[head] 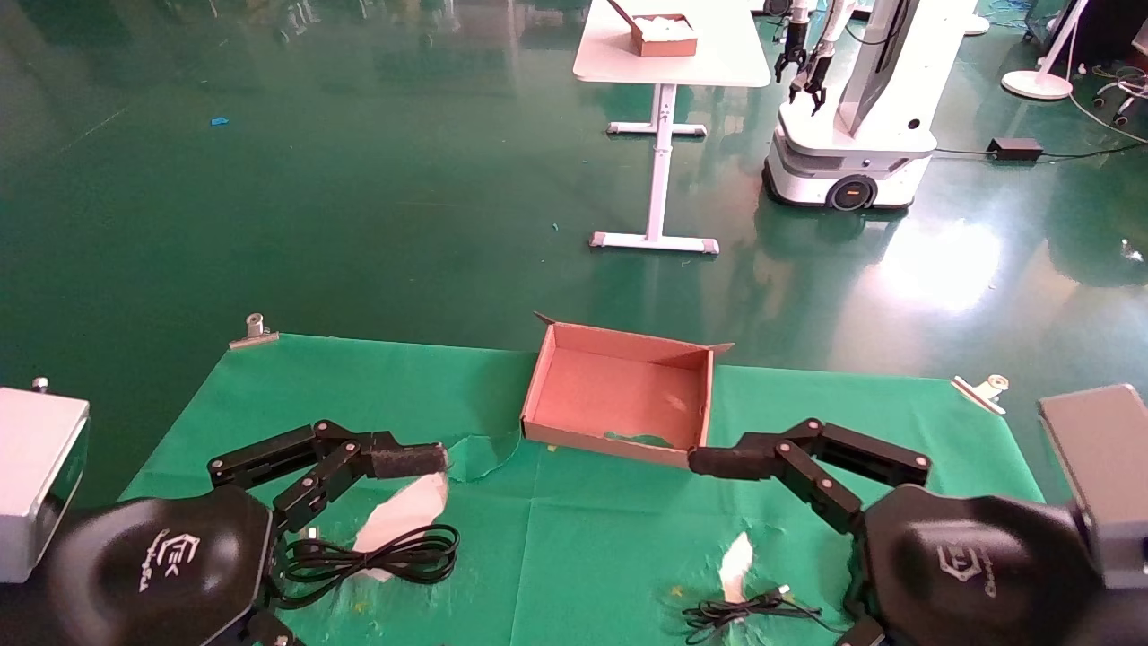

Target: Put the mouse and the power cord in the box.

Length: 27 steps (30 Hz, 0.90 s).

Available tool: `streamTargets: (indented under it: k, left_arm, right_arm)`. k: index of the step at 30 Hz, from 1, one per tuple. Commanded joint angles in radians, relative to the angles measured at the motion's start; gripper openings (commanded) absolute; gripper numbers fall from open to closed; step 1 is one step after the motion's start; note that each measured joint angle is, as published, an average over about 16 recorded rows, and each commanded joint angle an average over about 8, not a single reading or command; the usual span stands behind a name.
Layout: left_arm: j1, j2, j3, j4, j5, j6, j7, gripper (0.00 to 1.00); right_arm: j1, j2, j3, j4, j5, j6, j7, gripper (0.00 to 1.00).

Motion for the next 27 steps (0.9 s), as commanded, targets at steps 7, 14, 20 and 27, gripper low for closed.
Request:
streamTargets:
  k: [7,14,20,27]
  left_arm:
    - [0.000,0.000,0.000,0.000,0.000,0.000,0.000,1.00]
    - [0.000,0.000,0.000,0.000,0.000,0.000,0.000,1.00]
    - [0.000,0.000,0.000,0.000,0.000,0.000,0.000,1.00]
    - [0.002,-0.004,0.005,-0.001,0.014,0.000,0.001,1.00]
  right_arm:
    - [0.000,0.000,0.000,0.000,0.000,0.000,0.000,1.00]
    - [0.000,0.000,0.000,0.000,0.000,0.000,0.000,1.00]
    - [0.000,0.000,0.000,0.000,0.000,0.000,0.000,1.00]
    - [-0.008,0.002,-0.008,0.001,-0.024,0.006,-0.007,1.00]
